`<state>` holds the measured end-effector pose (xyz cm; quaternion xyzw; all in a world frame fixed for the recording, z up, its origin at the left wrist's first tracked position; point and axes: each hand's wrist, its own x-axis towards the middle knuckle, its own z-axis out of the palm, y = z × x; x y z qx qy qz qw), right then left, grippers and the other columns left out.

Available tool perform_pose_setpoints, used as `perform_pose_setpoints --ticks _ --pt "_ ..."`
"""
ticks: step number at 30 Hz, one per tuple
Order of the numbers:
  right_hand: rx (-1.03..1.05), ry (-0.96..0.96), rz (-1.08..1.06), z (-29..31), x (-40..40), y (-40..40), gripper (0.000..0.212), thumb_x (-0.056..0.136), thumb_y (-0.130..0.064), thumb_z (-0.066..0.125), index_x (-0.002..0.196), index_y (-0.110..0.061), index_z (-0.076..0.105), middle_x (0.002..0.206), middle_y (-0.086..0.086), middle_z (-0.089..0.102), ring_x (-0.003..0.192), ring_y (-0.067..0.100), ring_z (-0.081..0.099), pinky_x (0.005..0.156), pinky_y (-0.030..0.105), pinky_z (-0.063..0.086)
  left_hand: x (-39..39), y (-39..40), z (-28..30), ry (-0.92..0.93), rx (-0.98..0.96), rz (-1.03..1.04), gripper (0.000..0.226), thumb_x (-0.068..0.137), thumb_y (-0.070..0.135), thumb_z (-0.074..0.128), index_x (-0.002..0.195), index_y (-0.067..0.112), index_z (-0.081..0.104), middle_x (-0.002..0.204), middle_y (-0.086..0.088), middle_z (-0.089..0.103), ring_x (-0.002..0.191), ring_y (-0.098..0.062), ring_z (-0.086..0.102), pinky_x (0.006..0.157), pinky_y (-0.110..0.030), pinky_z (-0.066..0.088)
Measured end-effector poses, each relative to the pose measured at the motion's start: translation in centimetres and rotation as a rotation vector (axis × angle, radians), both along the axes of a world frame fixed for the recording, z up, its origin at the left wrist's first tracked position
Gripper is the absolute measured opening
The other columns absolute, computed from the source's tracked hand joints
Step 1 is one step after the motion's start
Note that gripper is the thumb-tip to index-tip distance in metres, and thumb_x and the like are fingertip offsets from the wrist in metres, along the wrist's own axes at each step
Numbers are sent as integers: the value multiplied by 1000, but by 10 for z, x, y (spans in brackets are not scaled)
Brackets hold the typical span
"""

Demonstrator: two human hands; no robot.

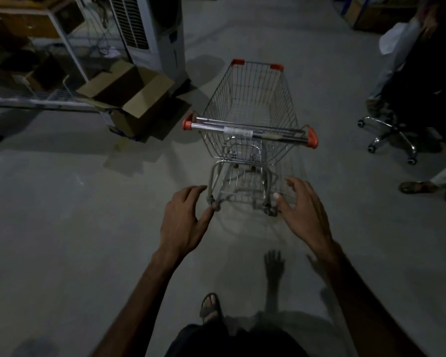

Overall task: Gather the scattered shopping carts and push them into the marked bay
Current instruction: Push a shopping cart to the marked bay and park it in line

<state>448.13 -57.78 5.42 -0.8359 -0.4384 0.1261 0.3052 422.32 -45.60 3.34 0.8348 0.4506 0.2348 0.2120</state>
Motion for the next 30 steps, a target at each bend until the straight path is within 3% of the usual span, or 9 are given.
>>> perform_pose_setpoints --ticks 6,15,18,21,23,24,26,28,30 --pt "-45 -43 -64 3 24 76 53 100 -45 66 147 -25 51 150 1 55 134 26 56 108 45 49 33 97 6 55 27 -95 51 102 46 67 144 18 59 140 -7 63 127 -28 56 102 -45 46" --pt "-209 -181 -45 -17 103 175 58 98 -48 66 146 -18 53 141 11 59 129 34 57 107 51 46 111 228 -15 120 120 -223 54 99 51 66 140 16 62 134 -9 66 123 -31 60 99 -50 52" --pt "-294 -229 -23 -29 133 205 59 98 -59 61 144 -23 56 140 7 60 132 31 56 115 52 33 140 266 -21 169 137 -270 65 96 64 55 138 15 64 133 -10 67 122 -31 59 102 -50 52" --pt "-444 -240 66 -39 156 225 80 89 -92 35 132 -31 66 131 -1 70 120 23 66 110 49 44 161 299 -36 279 86 -345 72 96 75 46 138 20 64 134 -6 67 122 -28 60 104 -48 48" --pt "-528 -204 126 -32 167 234 94 79 -102 23 112 -29 72 107 -4 77 94 14 72 91 37 54 168 314 -48 378 104 -372 71 97 83 39 125 25 69 125 0 70 114 -23 64 102 -46 48" --pt "-584 -219 140 -26 171 236 90 77 -102 25 99 -28 71 95 -5 77 84 11 71 85 34 52 171 318 -51 420 143 -373 68 96 85 37 108 28 72 111 2 71 104 -21 66 94 -43 50" --pt "-662 -245 145 -20 175 238 75 78 -100 37 79 -29 62 84 -5 75 77 9 69 87 34 48 175 320 -49 496 188 -373 69 92 92 32 72 31 58 77 9 62 75 -16 63 66 -32 43" --pt "-644 -241 113 -22 176 238 69 76 -98 47 80 -32 64 90 -5 78 82 10 70 93 34 43 182 324 -41 602 174 -377 82 81 102 14 57 29 42 56 13 46 52 -8 50 51 -26 28" --pt "-673 -312 76 -28 175 239 87 71 -105 40 95 -29 75 97 -6 79 90 11 73 102 39 44 187 330 -39 663 162 -405 90 71 107 -1 53 29 40 50 12 42 45 -3 39 48 -26 22"
